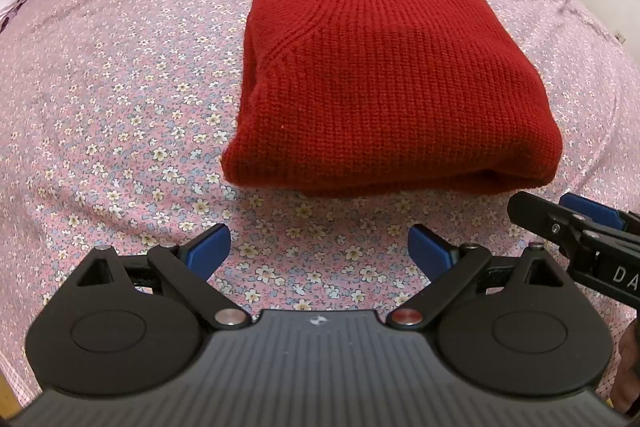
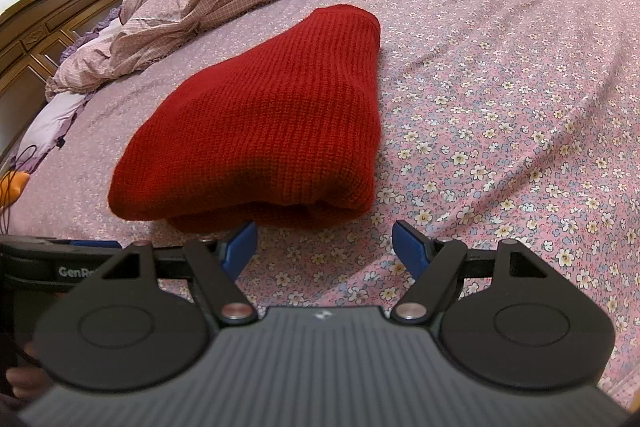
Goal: Fold small clothes
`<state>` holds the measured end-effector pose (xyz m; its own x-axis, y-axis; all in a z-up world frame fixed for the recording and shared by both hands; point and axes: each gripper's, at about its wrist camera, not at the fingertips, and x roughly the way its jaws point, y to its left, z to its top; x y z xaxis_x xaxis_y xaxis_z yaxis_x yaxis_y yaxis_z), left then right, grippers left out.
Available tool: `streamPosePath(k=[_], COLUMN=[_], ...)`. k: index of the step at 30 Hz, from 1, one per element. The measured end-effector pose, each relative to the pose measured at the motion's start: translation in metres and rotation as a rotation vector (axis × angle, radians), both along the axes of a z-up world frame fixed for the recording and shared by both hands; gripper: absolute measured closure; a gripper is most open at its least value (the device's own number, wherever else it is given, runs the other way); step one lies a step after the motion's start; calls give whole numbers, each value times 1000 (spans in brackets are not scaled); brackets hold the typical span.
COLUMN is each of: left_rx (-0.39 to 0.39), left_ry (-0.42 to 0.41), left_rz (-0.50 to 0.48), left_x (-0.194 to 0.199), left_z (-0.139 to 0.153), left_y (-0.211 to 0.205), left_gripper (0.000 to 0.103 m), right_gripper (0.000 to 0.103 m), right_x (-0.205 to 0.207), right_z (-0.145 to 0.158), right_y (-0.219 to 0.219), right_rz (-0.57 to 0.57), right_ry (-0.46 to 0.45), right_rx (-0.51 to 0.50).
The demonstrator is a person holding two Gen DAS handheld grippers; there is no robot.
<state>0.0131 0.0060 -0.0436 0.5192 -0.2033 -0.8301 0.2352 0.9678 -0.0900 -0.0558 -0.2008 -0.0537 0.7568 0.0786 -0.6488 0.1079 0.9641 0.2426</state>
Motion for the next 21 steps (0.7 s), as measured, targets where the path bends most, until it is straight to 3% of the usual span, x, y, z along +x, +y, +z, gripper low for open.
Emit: streamPosePath(k=[21], left_rx=[6], left_ry=[-3], left_rz=[-4], left_x=[0], left_z=[1], left_y=[-2], left_gripper=[5], right_gripper=[27], right_x=[0], right_z=[1], right_y=[0], right_rz=[0], right_ry=[-1], right_rx=[-1])
